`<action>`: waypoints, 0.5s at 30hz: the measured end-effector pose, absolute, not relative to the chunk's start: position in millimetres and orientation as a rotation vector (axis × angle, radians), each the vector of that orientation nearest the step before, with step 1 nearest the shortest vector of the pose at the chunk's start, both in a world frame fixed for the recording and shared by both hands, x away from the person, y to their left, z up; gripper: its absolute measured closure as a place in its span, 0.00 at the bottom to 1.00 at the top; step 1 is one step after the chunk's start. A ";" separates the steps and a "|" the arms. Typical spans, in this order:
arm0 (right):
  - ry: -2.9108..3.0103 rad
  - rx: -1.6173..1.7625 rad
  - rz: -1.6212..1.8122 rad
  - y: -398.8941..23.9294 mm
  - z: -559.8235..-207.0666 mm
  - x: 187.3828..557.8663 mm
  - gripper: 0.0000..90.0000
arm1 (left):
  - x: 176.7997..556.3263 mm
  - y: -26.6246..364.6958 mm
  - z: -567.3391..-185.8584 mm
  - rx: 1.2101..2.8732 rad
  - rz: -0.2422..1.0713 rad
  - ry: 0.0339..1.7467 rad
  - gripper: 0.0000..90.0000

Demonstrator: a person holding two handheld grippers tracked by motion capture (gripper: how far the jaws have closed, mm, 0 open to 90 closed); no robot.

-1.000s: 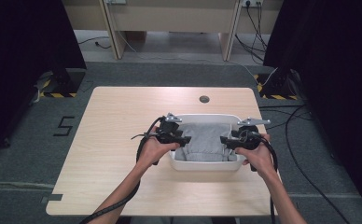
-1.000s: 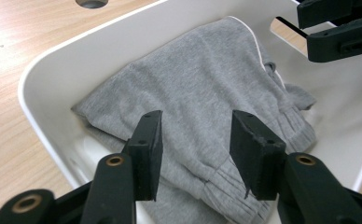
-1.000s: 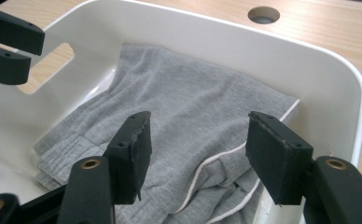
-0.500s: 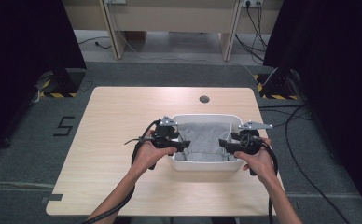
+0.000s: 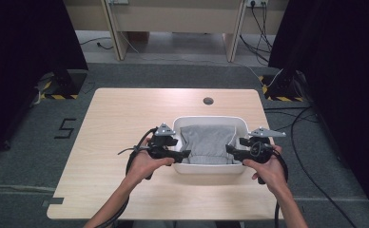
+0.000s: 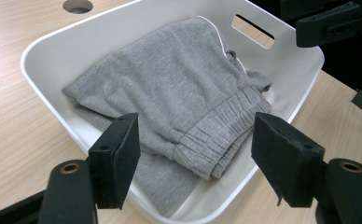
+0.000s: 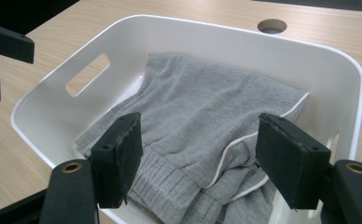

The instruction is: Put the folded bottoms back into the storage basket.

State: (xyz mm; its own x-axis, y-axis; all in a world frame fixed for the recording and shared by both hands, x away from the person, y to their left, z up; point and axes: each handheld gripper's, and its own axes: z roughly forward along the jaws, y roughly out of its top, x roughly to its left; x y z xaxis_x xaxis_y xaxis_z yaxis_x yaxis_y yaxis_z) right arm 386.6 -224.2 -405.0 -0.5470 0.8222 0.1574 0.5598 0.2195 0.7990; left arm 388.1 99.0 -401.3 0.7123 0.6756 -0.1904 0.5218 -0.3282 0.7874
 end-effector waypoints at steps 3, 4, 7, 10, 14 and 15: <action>2.198 1.280 1.238 -223.5 -404.6 382.4 0.36 | 385.1 102.8 -401.7 2.001 0.214 0.915 0.35; 2.203 1.274 1.237 -223.4 -404.3 381.2 0.36 | 384.1 103.9 -401.8 2.000 0.215 0.915 0.35; 2.202 1.262 1.238 -222.3 -403.3 377.8 0.36 | 381.3 107.2 -402.2 1.994 0.221 0.916 0.34; 2.203 1.251 1.243 -220.7 -402.5 374.5 0.36 | 378.4 109.7 -403.4 1.993 0.221 0.921 0.34; 2.211 1.239 1.242 -219.3 -402.5 371.1 0.36 | 375.3 112.9 -405.0 1.991 0.224 0.920 0.33; 2.211 1.236 1.245 -219.0 -402.4 370.0 0.36 | 374.0 114.0 -405.2 1.989 0.223 0.917 0.33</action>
